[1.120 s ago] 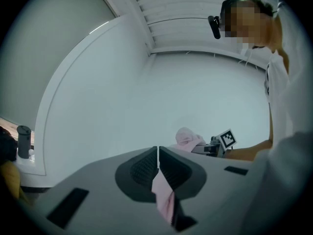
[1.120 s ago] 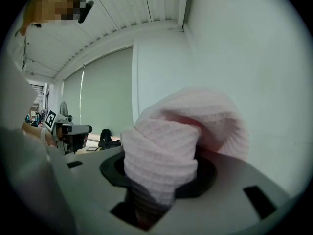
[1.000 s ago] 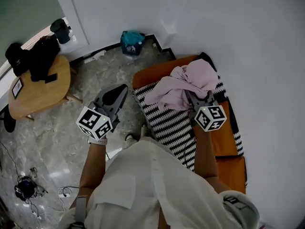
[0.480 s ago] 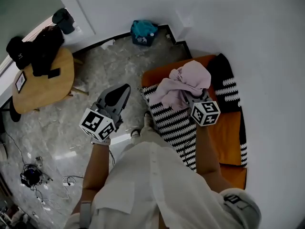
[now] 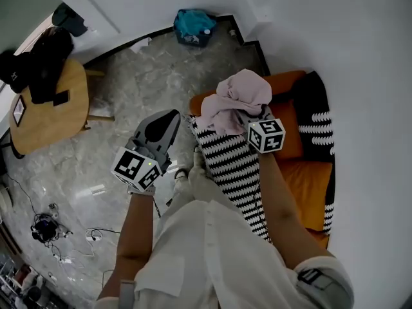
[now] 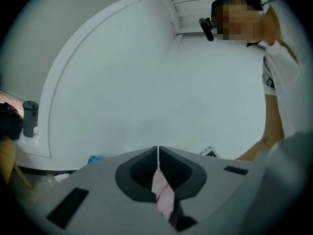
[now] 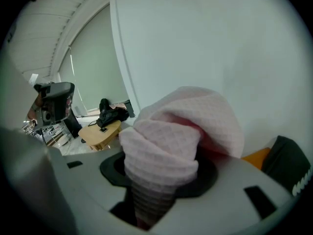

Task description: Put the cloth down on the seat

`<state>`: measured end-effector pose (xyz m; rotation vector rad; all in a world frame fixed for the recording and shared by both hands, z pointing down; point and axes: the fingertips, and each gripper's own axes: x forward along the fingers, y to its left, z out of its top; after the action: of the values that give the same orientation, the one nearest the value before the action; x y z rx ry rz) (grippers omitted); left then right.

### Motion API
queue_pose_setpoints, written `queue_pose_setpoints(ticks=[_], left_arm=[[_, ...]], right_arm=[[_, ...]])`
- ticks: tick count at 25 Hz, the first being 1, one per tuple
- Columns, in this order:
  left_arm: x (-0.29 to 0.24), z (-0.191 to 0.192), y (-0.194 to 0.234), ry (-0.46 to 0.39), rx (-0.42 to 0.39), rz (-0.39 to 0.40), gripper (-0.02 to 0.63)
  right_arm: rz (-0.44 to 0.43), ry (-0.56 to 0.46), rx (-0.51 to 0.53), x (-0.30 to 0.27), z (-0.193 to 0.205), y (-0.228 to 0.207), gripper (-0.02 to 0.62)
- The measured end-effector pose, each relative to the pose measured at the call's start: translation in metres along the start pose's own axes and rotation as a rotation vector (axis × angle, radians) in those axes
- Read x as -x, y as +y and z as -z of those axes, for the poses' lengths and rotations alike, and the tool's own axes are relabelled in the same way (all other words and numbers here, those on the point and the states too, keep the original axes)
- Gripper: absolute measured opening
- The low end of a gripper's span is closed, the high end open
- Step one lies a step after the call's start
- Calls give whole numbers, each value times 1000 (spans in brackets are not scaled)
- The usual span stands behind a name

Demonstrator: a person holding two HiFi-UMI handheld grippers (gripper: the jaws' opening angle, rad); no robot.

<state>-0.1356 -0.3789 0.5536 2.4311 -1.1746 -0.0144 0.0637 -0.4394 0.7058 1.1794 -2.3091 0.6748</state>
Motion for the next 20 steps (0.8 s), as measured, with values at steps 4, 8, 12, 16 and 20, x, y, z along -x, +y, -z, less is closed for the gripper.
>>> queue_pose_setpoints(ticks=[4,8,12,16,20], left_arm=[[-20,17,17,24,21,-17,25],[-31,37,29,58,47,-28,25],[-40,56,35,84,75,-32,25],[-51,68,33,93,81,-18,25],[-57,71,27,98,84,-6,25]], right_arm=[[-11,64,4,-45,23,-18,212],[-34,168,15,-83,71,-25,213],[-67,260,8,-102,118,-23,215],[-75,305,-1,-110,144,-25,218],[-80,306,5,-109,146,-23,230]])
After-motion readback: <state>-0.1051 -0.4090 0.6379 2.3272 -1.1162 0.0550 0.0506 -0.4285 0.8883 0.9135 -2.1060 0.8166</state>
